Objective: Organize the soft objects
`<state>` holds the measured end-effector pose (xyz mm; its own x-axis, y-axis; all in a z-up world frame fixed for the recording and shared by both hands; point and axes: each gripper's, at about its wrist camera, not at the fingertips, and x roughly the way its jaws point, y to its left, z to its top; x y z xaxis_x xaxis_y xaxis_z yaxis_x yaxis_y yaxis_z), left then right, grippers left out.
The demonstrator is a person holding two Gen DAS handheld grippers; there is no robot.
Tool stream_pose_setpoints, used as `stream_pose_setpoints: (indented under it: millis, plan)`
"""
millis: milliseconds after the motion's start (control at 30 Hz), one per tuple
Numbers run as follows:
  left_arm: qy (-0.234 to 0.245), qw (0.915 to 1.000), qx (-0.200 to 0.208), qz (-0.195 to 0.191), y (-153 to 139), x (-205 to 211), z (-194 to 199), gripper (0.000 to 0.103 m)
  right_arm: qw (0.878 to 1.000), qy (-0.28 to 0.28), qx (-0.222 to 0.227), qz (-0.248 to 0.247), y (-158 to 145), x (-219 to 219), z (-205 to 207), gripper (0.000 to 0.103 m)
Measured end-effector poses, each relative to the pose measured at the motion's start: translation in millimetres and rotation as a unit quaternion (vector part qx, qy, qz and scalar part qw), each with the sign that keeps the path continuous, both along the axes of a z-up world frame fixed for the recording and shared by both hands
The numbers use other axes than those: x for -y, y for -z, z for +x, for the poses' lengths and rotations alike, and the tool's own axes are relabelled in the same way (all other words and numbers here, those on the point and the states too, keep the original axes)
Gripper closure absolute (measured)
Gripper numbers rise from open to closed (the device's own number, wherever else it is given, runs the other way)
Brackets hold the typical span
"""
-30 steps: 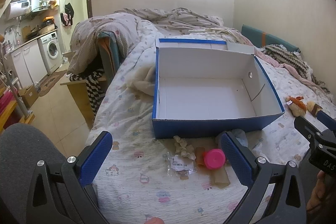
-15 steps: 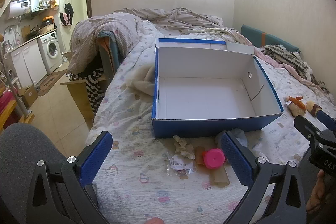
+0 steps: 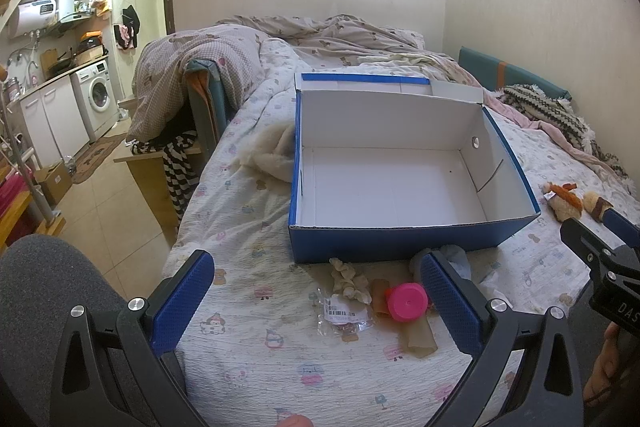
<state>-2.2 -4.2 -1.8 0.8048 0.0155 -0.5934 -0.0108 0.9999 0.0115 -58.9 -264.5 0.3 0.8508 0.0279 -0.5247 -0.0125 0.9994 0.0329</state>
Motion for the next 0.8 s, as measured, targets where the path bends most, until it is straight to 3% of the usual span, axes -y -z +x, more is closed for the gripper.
stream_pose_setpoints:
  millis: [800]
  plan:
    - [0.003, 1.0, 0.0, 0.002, 0.0, 1.4, -3.6, 0.0, 1.0, -0.002, 0.001, 0.0, -0.9, -0.1, -0.3, 0.0]
